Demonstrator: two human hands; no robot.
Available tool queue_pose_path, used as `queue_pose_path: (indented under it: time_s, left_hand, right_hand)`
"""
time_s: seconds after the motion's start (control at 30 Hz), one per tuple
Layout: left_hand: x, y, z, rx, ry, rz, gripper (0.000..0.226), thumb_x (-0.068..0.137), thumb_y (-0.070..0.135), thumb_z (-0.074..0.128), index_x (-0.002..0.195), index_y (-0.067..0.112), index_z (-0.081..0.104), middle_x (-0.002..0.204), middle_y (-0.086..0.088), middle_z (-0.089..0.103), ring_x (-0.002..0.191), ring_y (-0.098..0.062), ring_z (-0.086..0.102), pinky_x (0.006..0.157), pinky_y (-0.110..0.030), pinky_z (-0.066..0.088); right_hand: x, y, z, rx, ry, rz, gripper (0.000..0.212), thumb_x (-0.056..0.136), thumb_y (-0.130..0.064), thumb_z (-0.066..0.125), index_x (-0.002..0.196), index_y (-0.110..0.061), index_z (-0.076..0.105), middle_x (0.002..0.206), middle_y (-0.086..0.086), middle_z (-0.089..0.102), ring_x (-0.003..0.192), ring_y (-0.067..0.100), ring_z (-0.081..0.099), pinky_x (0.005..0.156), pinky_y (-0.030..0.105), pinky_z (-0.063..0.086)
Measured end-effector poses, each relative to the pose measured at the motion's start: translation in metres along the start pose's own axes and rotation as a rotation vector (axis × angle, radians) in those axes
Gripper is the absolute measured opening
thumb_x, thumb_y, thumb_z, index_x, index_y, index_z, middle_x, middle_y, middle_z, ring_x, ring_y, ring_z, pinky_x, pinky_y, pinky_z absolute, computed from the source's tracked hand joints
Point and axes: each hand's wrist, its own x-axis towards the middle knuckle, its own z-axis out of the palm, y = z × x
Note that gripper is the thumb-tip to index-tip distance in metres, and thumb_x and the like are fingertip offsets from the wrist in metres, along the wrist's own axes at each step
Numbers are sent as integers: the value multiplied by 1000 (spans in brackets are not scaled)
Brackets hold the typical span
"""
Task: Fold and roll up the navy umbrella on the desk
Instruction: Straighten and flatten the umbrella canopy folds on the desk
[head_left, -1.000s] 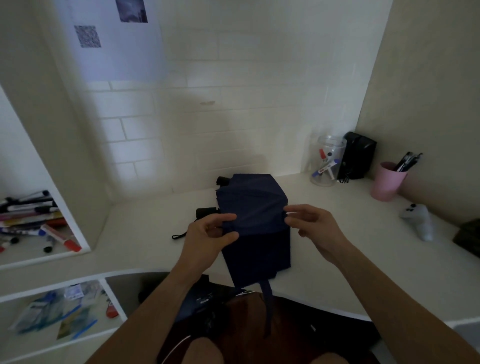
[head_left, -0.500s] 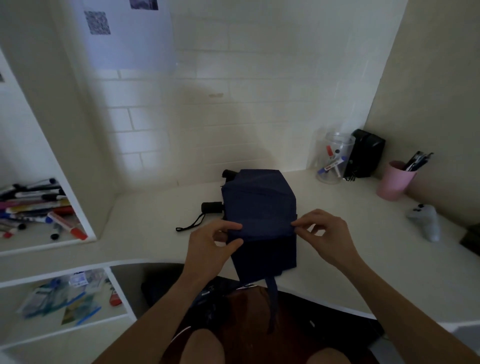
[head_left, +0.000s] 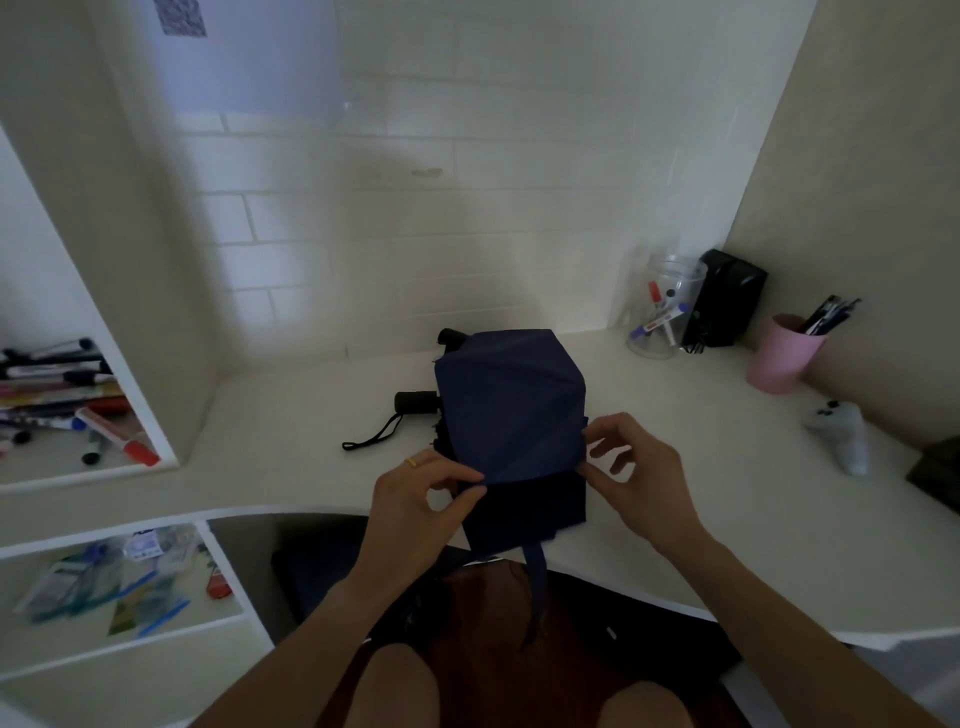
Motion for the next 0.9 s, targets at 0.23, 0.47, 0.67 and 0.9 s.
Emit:
queue_pose_path:
  time_s: [0.23, 0.47, 0.67, 0.9]
  left_hand:
    - [-2, -7, -1, 85, -6, 88, 10, 82, 23, 83, 92, 23, 80, 90, 12, 67, 81, -2, 65, 75, -20, 56]
    - [-17, -23, -2, 391, -64, 457, 10, 90, 27, 77, 93, 17, 78, 102, -4, 63, 93, -16, 59, 77, -33, 53]
    - [-17, -24, 0, 452, -103, 566, 13, 93, 29, 74, 95, 17, 78, 117, -5, 68, 114, -20, 62, 95, -36, 51]
    - [-16, -25, 3, 439, -183, 573, 15, 95, 31, 71, 98, 19, 79, 128, -2, 69, 129, -16, 57, 104, -36, 50]
  right_hand:
    - [-1, 11, -6, -130, -45, -142, 31, 79, 0, 75, 100, -22, 70, 87, -12, 67, 76, 6, 61, 68, 21, 51]
    - [-24, 23, -10, -318, -116, -335, 15, 84, -10, 74, 98, -16, 72, 103, -4, 65, 88, 9, 60, 73, 26, 54]
    - [-22, 15, -6, -391, -51, -403, 22, 87, -15, 76, 109, -10, 72, 112, 3, 66, 94, 17, 64, 75, 29, 55]
    - [-21, 10, -4, -478, -17, -524, 17, 84, -5, 76, 100, -10, 75, 108, 8, 69, 81, 18, 61, 66, 27, 52]
